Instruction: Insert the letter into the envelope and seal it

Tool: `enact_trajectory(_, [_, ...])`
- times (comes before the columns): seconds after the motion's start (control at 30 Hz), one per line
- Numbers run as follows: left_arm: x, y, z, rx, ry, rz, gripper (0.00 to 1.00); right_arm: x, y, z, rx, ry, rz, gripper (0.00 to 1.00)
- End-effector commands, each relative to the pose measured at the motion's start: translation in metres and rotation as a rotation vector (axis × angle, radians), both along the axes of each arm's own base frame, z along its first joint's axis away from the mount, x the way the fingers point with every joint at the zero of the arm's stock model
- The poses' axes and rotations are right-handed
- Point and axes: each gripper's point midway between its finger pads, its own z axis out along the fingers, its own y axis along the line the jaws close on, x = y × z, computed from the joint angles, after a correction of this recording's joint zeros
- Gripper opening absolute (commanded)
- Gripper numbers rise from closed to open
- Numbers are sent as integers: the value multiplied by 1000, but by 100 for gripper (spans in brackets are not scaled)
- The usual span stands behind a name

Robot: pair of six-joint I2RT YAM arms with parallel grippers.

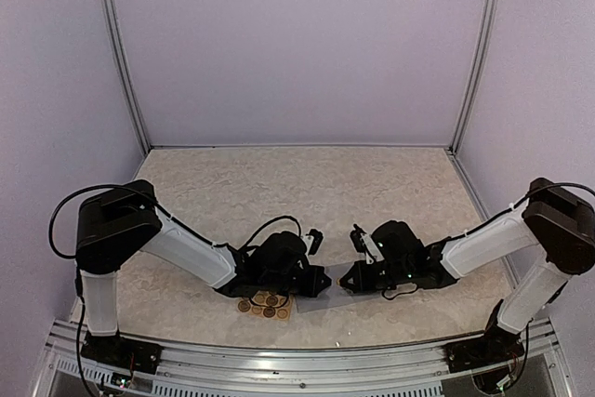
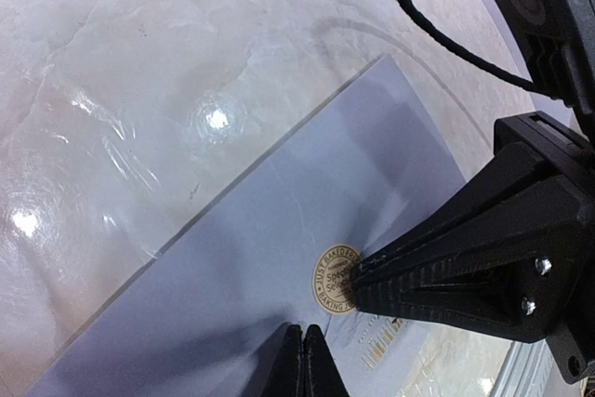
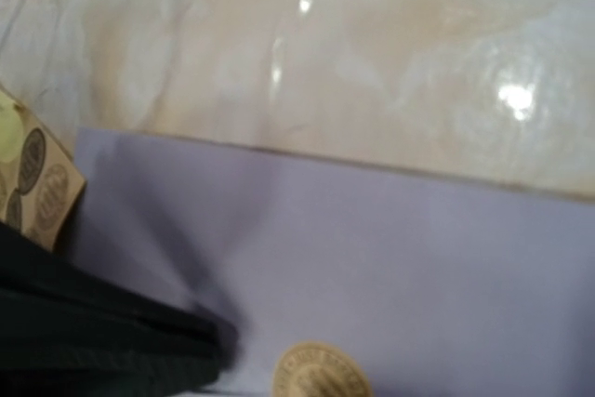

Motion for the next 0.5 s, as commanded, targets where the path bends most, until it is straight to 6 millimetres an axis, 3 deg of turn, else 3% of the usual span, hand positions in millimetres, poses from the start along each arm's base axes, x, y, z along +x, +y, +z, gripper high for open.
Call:
enact_trajectory(0.0, [-4, 28, -39, 134, 42, 35, 0, -21, -31, -34, -140, 95, -25, 1])
enact_trajectory(0.27, [-3, 30, -36, 132, 39, 40, 0, -23, -38, -32, -152, 96, -41, 1])
enact_trajectory(0.47, [6, 23, -12, 84, 0, 38, 0, -23, -40, -11, -116, 56, -37, 2])
